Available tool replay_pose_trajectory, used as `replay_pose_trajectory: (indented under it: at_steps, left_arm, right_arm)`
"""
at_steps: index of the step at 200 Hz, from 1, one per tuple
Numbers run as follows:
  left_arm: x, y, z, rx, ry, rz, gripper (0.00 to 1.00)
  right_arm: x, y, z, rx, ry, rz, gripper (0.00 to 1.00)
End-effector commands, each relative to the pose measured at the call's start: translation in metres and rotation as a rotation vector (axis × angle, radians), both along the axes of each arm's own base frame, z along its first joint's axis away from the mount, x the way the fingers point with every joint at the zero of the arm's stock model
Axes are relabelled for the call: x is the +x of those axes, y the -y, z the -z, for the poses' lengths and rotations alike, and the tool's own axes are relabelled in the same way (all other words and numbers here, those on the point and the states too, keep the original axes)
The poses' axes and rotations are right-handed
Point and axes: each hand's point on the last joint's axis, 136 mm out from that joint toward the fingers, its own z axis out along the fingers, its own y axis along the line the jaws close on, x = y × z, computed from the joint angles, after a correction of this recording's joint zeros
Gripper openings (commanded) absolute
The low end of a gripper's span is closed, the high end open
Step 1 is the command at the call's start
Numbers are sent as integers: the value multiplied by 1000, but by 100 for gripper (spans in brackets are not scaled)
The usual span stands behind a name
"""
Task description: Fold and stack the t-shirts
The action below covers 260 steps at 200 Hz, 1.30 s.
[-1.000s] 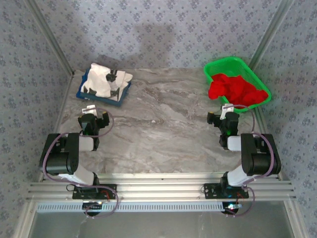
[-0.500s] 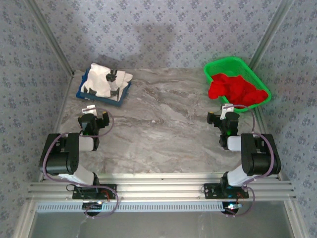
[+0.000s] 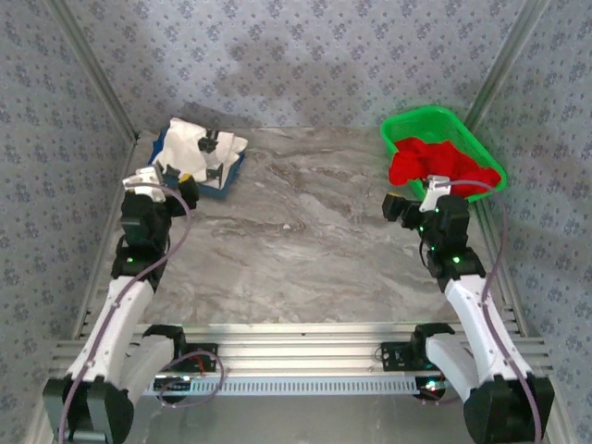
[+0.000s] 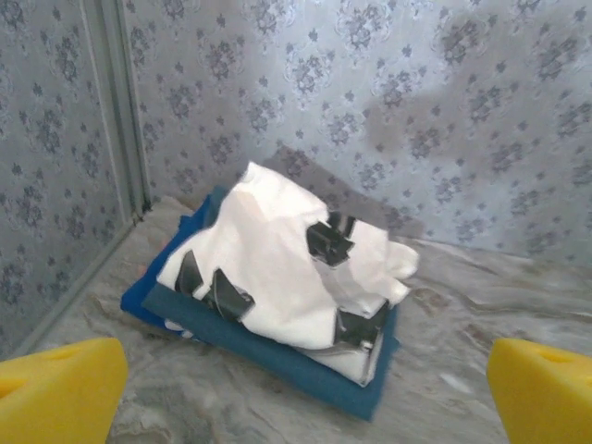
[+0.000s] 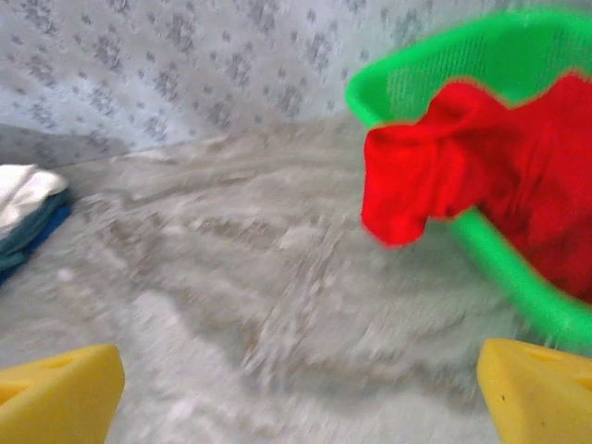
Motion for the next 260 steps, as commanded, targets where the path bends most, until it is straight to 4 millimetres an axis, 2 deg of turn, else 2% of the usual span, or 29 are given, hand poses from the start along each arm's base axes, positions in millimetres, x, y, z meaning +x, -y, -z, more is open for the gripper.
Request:
replay_pose_trajectory:
  at_steps: [1,27,33,37,56,72,94,126,164,188,206,215,220,231,241,248,254,260]
  left_arm:
    - [-20,16,29,-122,-279,58,100]
    - [-14,45,25,-215,-464,168,100]
    - [-10,52,23,-225,-496,188,100]
    - [-7,56,23,-230,-519,196,100]
    - [5,79,12,-221,-560,265,100]
    - [15,102,0,-191,-537,324,100]
    - [19,124,-3,-180,-543,376,100]
    - [14,138,0,-181,-555,418,100]
    - [0,128,6,-173,-576,374,100]
    - [-6,121,7,-174,-581,341,100]
    - [-8,117,6,-173,-574,322,100]
    - [-8,114,6,-166,-572,310,100]
    - [-8,112,5,-163,-568,302,100]
    - [-8,109,4,-158,-564,292,100]
    - [-8,107,4,-151,-566,291,100]
    - [-8,107,5,-147,-568,290,100]
    - [-9,105,5,-141,-570,287,100]
    - [-10,104,6,-138,-569,282,100]
  right_arm:
    - [-27,-5,10,183,-246,9,100]
    - [3,8,-25,307,-346,20,100]
    - [14,13,-25,340,-391,34,100]
    - [23,17,-35,363,-395,37,100]
    - [65,37,-38,496,-463,62,100]
    - [102,64,-36,563,-456,136,99]
    - [143,90,-14,610,-506,202,97]
    - [190,111,26,613,-542,257,96]
    - [230,123,65,616,-553,304,93]
    - [249,119,84,633,-570,314,90]
    - [260,110,100,634,-598,307,81]
    - [264,107,105,631,-600,309,74]
    - [266,106,106,630,-597,314,69]
    - [268,108,106,631,-593,332,47]
    - [270,106,100,647,-584,329,23]
    - [271,106,92,653,-569,323,10]
    - [276,108,75,644,-515,313,2]
    - [277,108,59,626,-474,302,0]
